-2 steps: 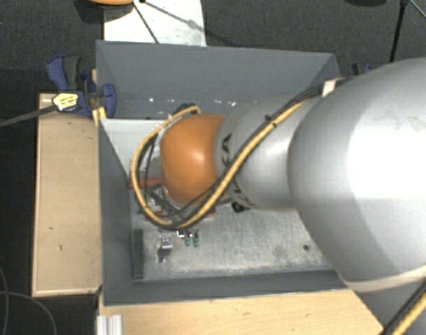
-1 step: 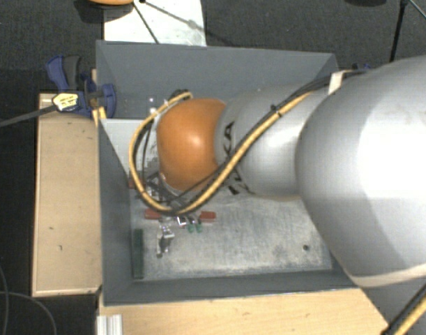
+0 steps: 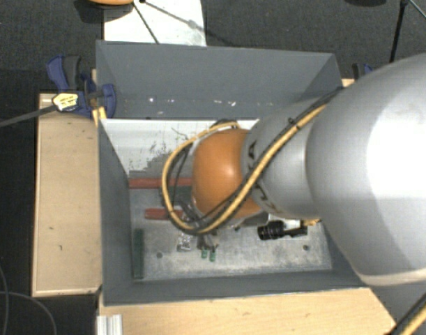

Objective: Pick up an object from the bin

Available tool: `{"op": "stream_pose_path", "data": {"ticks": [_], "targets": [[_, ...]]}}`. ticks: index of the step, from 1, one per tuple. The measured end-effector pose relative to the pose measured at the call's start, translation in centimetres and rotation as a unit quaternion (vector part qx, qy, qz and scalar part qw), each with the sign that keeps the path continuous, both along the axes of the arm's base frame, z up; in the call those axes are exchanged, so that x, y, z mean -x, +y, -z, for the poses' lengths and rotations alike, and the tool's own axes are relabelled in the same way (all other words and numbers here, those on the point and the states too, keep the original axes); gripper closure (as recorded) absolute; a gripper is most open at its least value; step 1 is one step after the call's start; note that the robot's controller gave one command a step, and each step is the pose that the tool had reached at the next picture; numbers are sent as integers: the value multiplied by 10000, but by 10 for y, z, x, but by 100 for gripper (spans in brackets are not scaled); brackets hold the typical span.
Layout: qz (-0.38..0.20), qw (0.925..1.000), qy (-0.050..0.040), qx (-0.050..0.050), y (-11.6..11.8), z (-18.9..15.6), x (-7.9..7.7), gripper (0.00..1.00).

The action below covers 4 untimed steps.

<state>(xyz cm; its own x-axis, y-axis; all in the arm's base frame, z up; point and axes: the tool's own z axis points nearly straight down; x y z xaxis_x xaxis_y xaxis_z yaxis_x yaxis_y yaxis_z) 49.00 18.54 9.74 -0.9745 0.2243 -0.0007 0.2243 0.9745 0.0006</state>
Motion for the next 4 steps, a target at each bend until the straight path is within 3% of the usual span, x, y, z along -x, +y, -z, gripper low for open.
{"op": "stream_pose_path", "data": {"ticks": [1, 2, 3, 4], "targets": [[7, 10000, -1, -2, 0, 0, 0, 100], [-602, 9982, 13, 0, -37, -13, 4, 100], [-1024, 9947, -7, -1, -57, -40, 9, 0], [-1017, 9948, -7, -2, -57, -40, 9, 0]]}}
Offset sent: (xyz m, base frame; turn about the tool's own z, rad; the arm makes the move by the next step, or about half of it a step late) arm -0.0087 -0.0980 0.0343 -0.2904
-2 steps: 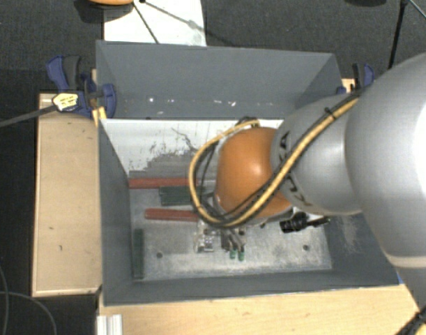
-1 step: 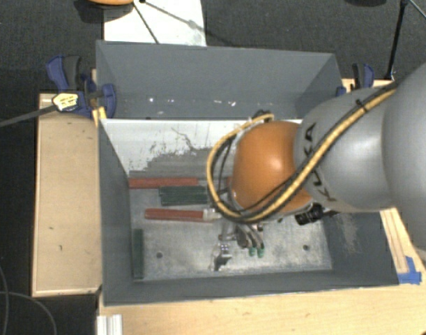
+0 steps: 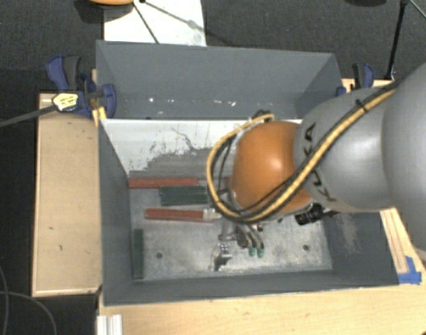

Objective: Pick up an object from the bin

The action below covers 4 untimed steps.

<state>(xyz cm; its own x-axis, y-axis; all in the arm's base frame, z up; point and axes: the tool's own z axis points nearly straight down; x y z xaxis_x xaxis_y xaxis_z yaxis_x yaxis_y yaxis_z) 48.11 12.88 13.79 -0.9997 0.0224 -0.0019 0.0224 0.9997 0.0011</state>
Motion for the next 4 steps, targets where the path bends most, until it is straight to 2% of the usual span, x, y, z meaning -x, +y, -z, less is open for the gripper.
{"op": "stream_pose_path", "data": {"ticks": [1, 2, 3, 4], "targets": [[326, 9995, -32, -11, -3, 35, -45, 0], [428, 9991, -27, -9, -5, 46, -57, 0], [453, 9990, 29, -7, -10, 54, -70, 0], [-721, 9974, -58, -3, 26, 61, -96, 100]]}}
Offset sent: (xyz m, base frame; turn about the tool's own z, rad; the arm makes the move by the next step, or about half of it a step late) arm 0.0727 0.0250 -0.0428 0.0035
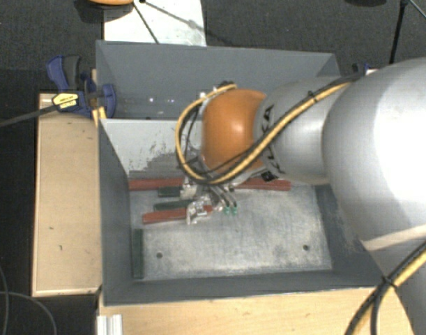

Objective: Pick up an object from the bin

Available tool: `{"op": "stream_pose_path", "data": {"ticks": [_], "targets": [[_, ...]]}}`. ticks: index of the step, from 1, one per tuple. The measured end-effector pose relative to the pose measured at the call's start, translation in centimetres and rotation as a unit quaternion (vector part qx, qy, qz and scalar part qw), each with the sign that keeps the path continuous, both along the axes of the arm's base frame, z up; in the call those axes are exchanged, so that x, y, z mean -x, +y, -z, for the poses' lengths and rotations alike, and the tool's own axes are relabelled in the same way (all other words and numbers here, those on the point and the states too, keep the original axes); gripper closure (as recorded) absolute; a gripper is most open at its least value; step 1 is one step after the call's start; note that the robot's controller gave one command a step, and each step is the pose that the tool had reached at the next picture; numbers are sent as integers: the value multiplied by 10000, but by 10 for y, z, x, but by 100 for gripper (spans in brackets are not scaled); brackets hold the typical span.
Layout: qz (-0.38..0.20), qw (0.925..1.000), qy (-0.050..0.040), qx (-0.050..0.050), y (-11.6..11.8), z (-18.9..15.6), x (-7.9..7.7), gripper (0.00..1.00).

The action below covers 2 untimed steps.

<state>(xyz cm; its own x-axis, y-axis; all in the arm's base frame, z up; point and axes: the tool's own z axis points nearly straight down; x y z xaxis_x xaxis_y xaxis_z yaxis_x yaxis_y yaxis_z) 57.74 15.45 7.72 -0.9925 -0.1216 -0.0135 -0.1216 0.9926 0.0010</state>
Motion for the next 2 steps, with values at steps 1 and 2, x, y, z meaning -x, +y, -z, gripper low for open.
{"op": "stream_pose_path", "data": {"ticks": [1, 2], "targets": [[5, 10000, 0, -1, 0, 0, 0, 100], [103, 9999, 40, 3, 11, -153, -13, 100]]}}
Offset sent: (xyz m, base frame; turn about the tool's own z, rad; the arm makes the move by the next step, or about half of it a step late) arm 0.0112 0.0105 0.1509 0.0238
